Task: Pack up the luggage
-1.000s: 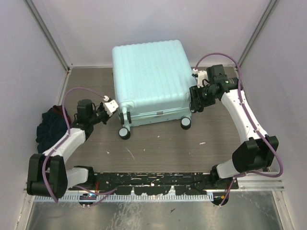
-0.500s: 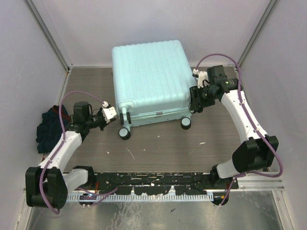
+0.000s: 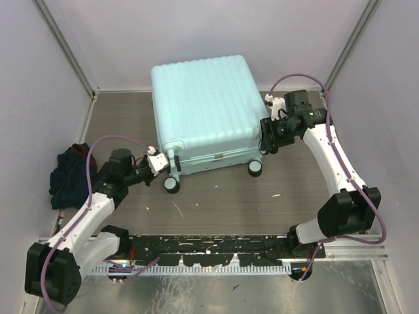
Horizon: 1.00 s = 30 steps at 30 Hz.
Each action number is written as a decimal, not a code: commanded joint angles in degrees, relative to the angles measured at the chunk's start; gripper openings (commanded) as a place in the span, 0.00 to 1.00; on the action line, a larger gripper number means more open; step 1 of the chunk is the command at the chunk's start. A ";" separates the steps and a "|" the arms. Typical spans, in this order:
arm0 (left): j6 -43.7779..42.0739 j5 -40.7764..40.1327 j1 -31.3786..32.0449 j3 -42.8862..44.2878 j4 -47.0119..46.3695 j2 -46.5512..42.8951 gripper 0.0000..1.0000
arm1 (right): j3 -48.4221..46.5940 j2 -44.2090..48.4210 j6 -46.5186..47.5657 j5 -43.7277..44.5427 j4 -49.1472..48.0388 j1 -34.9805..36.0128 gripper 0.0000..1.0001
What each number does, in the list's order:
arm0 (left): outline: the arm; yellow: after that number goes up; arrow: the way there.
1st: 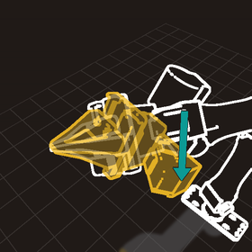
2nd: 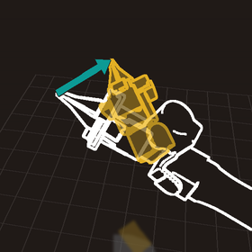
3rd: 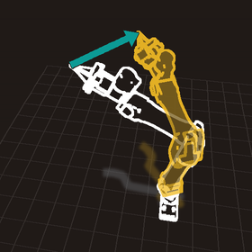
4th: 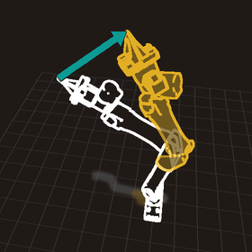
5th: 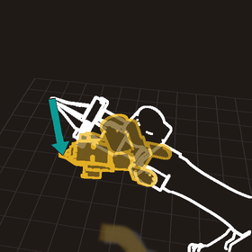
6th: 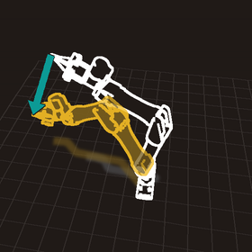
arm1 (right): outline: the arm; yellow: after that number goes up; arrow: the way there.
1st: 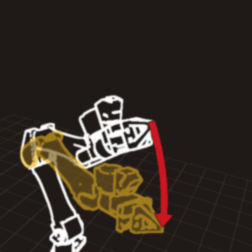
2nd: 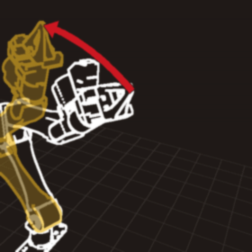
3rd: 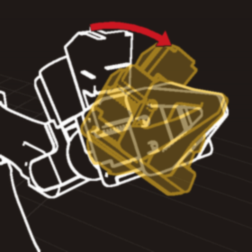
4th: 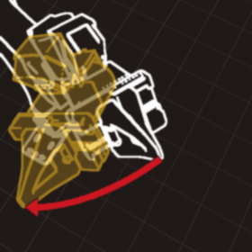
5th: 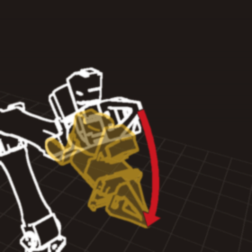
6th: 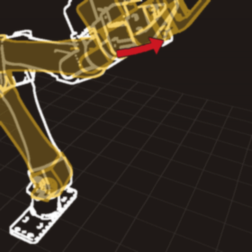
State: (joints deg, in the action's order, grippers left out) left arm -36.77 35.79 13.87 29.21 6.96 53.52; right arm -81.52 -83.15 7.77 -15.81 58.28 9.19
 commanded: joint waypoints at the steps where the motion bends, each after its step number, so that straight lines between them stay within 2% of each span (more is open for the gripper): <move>1: 5.20 2.13 8.22 -3.99 -3.78 -3.86 0.00 | 1.04 2.13 -0.27 -3.70 0.00 0.81 0.01; 8: 3.02 -9.25 18.79 -9.83 -15.79 -4.77 0.00 | 1.56 2.30 -0.28 -3.35 -0.06 0.83 0.01; 19: -1.00 -26.62 32.34 -9.97 -33.61 10.61 0.00 | 2.81 2.82 -0.52 -3.96 -0.33 0.78 0.01; 23: -0.70 -32.95 37.03 -9.06 -38.03 13.45 0.00 | 3.11 3.06 -0.65 -3.79 -0.30 0.83 0.00; 25: 2.39 -34.31 38.28 -7.37 -36.87 13.19 0.00 | 3.16 3.32 -0.78 -3.80 -0.40 0.78 0.01; 29: 18.78 -36.91 40.95 0.14 -28.67 12.96 0.00 | 3.70 3.65 -1.01 -3.98 -0.46 0.63 0.01; 30: 21.51 -39.95 42.66 1.03 -28.64 13.71 0.00 | 3.83 3.62 -1.10 -4.11 -0.45 0.57 0.01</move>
State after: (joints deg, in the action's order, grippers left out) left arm -30.61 -13.61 49.39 22.70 -22.85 63.96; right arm -79.13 -81.84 9.78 -6.20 52.38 6.63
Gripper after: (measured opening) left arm 0.007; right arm 0.565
